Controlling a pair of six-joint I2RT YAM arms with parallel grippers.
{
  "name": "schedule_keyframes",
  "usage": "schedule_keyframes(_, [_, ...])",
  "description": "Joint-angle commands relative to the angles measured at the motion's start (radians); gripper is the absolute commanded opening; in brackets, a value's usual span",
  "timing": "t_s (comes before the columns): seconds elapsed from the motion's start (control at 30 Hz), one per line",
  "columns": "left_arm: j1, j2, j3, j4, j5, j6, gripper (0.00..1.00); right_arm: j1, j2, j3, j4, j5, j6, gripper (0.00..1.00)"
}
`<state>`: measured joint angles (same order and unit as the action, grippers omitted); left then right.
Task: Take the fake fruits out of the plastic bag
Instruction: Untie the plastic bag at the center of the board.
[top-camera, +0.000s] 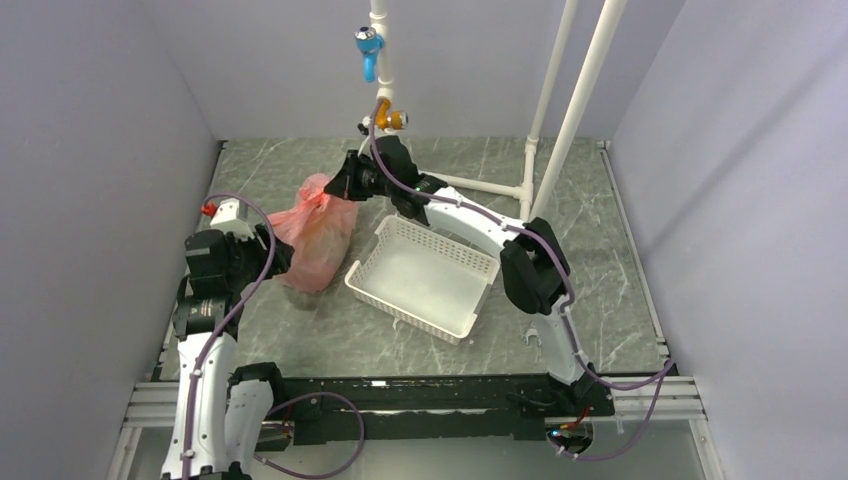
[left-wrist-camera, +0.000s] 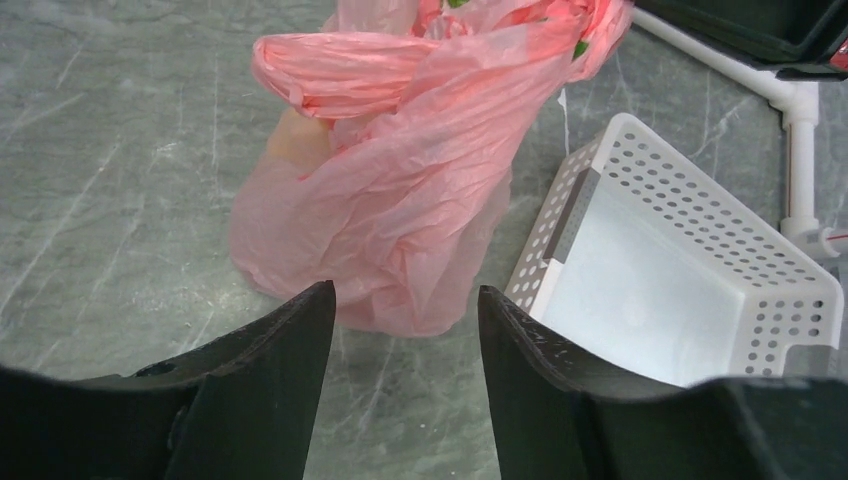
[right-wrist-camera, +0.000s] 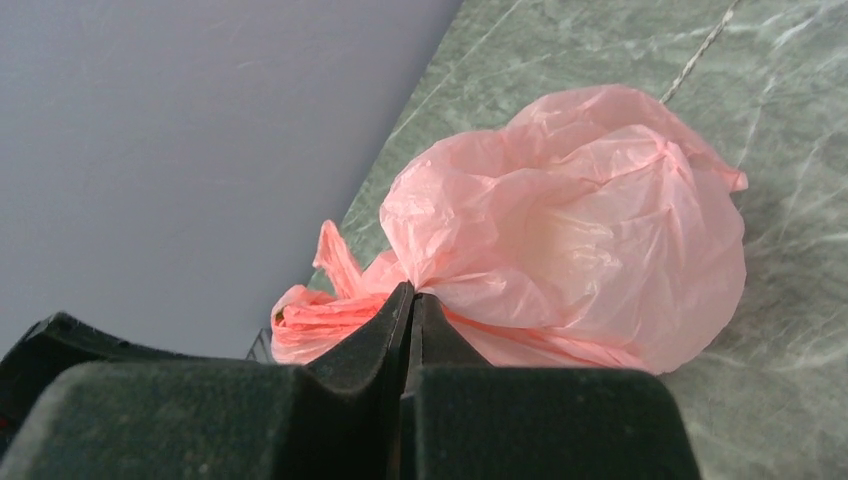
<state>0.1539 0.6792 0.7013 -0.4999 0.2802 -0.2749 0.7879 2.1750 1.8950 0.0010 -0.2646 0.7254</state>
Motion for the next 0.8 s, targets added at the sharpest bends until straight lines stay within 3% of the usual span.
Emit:
schedule_keyframes(0.0, [0.007,-0.039,-0.013,0.069,0.072,0.013,0.65,0.006,-0.066,-0.075,0.045,-0.035,0.048,0.00])
schedule_keyframes(0.23, [-0.006,-0.082,0.015,0.165,0.168,0.013,0.71,0.030,-0.137,-0.162,0.022,-0.015,-0.012,0.00])
schedule_keyframes(0.37, [-0.036,0.085,0.187,0.054,0.164,0.089,0.72,0.034,-0.170,-0.197,0.026,-0.016,-0.033,0.00])
schedule_keyframes(0.5, [-0.159,0.274,0.314,-0.035,0.049,0.180,0.70,0.035,-0.185,-0.206,0.038,-0.032,-0.036,0.00])
schedule_keyframes(0.57, [-0.218,0.314,0.316,-0.017,0.007,0.196,0.70,0.036,-0.195,-0.216,0.044,-0.040,-0.034,0.00])
schedule_keyframes(0.77, [-0.226,0.265,0.221,0.107,0.045,0.186,0.71,0.038,-0.217,-0.234,0.051,-0.053,-0.040,0.00])
